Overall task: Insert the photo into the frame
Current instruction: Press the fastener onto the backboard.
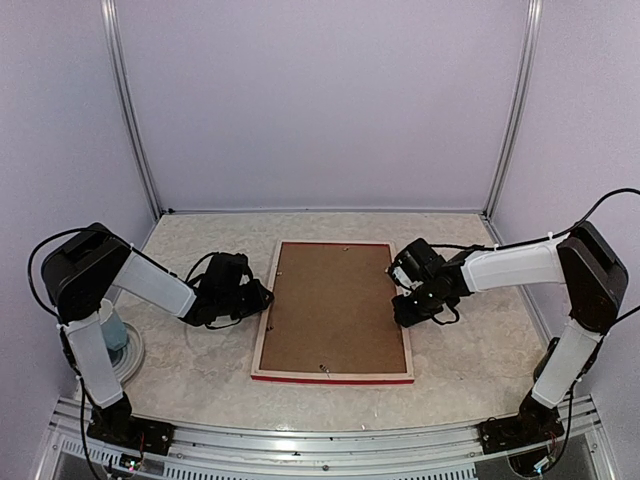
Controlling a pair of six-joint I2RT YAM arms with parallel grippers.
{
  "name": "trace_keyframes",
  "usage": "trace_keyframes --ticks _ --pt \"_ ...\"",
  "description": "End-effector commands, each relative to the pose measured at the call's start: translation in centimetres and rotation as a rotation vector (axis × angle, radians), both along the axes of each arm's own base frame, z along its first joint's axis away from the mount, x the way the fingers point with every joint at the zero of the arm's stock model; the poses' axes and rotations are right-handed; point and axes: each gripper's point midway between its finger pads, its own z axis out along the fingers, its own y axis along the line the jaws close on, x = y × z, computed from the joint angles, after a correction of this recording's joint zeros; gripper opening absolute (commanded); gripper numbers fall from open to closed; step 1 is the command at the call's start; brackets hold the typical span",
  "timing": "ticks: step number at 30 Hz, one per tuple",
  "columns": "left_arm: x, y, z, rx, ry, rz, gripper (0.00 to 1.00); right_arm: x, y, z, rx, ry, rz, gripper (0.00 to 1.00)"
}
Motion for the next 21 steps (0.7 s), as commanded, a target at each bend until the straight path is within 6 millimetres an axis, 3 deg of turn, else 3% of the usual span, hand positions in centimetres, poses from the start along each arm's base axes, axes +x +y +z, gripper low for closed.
trace_keyframes --ticks 1,9,15,21 --pt "-6.5 4.6 -9.2 0.194 0.343 0.017 0.11 -1.6 -0.8 -2.3 -0.078 0.059 -0.012 0.19" --pt "-6.5 4.6 -9.2 0.194 0.342 0.017 0.11 -1.1 -1.9 -2.9 -0.148 0.02 -0.138 0.21" --pt "-6.4 4.5 -9.1 0.193 0.339 0.016 0.11 -1.3 -1.3 -2.5 -0.105 0.022 -0.139 0.23" --pt "-6.5 4.5 -9.1 0.194 0.34 0.016 0.11 -0.8 0.3 0.3 -0.026 -0.006 -0.097 0.51"
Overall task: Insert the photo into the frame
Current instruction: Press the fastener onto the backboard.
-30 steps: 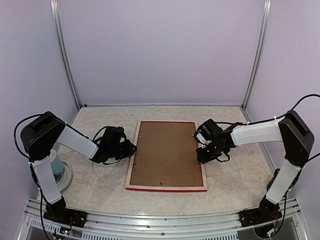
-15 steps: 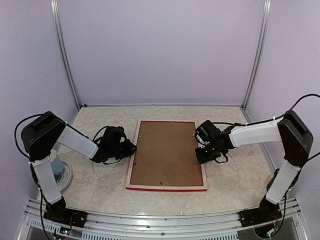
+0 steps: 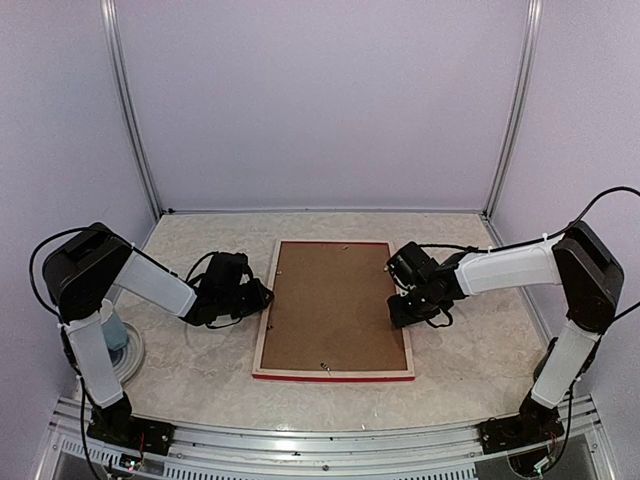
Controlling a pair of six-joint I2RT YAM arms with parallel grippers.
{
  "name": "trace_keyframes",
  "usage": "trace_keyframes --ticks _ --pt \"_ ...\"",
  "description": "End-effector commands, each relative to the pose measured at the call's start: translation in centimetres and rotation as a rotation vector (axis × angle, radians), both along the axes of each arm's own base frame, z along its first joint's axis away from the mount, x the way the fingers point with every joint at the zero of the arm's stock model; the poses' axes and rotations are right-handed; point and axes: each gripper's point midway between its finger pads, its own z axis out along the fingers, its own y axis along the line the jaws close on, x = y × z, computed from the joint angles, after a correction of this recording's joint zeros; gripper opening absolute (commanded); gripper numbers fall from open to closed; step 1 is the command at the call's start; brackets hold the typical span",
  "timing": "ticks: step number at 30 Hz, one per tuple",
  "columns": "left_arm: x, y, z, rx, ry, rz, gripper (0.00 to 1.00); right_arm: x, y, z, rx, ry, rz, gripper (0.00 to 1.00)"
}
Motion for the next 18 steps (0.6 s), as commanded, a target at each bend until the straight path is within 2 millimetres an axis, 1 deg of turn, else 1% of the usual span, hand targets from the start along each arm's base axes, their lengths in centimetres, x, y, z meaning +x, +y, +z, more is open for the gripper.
trace_keyframes --ticks 1,4,10,12,14,18 --pt "-6.7 4.5 -9.1 0.195 0.345 0.011 0.11 -1.0 0.4 1.0 0.01 0.028 0.047 0.55" --pt "-6.7 4.5 -9.1 0.195 0.344 0.01 0.11 -0.1 0.4 2.6 0.028 0.004 0.049 0.59" --pt "-6.9 4.1 -9.0 0.177 0.351 -0.004 0.11 2.0 0.1 4.9 0.098 -0.042 0.021 0.71" --pt "-6.9 4.1 -9.0 0.175 0.351 -0.007 0.11 2.9 -0.1 5.4 0.111 -0.058 0.005 0.75" --pt "-7.0 4.0 -9.0 0.172 0.353 -0.009 0.11 3.8 -0.3 5.8 0.114 -0.078 -0.014 0.83" --pt "-7.0 3.9 -9.2 0.168 0.359 -0.012 0.11 5.8 -0.6 6.6 0.1 -0.119 -0.062 0.87"
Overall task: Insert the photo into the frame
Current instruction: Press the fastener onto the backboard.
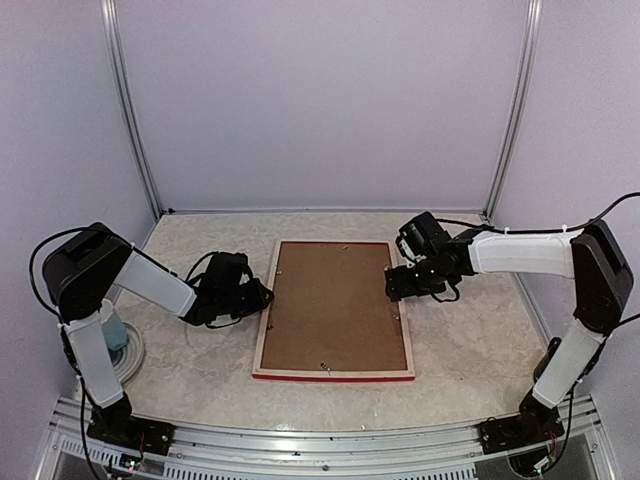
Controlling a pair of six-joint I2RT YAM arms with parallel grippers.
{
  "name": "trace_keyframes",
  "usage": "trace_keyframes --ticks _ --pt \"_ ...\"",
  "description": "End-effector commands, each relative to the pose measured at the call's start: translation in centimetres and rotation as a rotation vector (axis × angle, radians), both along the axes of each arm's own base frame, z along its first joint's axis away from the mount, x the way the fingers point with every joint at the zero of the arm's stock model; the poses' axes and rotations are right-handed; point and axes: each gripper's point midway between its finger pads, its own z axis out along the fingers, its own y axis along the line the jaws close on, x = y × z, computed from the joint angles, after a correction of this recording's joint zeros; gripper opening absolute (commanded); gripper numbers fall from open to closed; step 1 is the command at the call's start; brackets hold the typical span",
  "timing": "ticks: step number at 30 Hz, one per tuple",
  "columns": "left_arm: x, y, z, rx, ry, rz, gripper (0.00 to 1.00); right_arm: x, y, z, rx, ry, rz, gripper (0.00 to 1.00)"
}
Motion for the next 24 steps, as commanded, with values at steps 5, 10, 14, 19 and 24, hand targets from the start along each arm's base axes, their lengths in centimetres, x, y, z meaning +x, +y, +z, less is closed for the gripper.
trace_keyframes --ticks 5,10,14,19,24 --pt "-7.0 4.0 -9.0 0.171 0.352 -0.009 0.11 4.9 0.0 2.8 0.012 -0.112 -0.096 0.87" --pt "-7.0 3.8 -8.9 0.163 0.351 -0.014 0.11 7.3 -0.1 3.0 0.006 -0.137 -0.148 0.87" --pt "-7.0 3.7 -8.8 0.162 0.349 -0.019 0.11 9.2 -0.3 2.7 0.011 -0.15 -0.189 0.86" --pt "-7.0 3.4 -8.7 0.159 0.347 -0.024 0.11 11.0 -0.2 1.9 0.009 -0.148 -0.225 0.86" --pt "-7.0 3.3 -8.8 0.161 0.347 -0.027 0.11 12.3 -0.6 1.0 -0.001 -0.144 -0.264 0.85"
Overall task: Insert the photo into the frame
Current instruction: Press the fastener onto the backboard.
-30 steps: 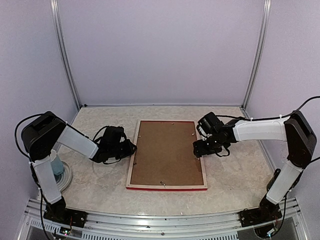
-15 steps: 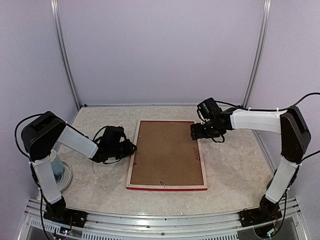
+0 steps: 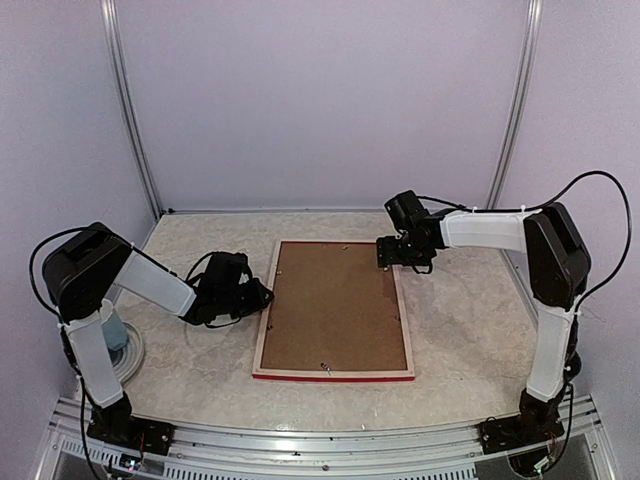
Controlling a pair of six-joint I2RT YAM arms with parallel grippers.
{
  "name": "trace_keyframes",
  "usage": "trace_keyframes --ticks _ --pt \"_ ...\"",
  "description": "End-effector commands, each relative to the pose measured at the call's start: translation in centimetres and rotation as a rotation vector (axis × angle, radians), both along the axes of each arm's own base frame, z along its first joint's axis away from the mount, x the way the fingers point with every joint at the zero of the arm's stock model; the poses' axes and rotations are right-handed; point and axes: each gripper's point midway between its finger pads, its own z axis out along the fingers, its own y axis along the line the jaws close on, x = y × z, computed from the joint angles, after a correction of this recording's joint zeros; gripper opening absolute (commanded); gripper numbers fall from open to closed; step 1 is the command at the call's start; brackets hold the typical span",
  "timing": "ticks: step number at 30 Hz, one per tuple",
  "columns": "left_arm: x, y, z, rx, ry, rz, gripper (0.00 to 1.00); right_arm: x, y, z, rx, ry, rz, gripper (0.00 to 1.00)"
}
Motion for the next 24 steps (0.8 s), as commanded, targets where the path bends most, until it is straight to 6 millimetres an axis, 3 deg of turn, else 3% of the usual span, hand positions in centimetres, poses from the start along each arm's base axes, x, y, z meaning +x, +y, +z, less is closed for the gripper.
trace_keyframes --ticks 1,15,24 --pt "-6.9 3.4 -8.7 0.17 0.341 -0.02 0.11 1.7 -0.8 -0.3 0.004 -0.014 -0.065 0.85" --pt "-6.8 3.4 -8.4 0.168 0.336 -0.023 0.11 3.7 -0.6 -2.9 0.023 0.025 -0.085 0.75" --pt "-6.7 3.4 -8.4 0.167 0.336 -0.022 0.11 3.2 -1.4 -4.7 0.007 0.053 -0.096 0.65"
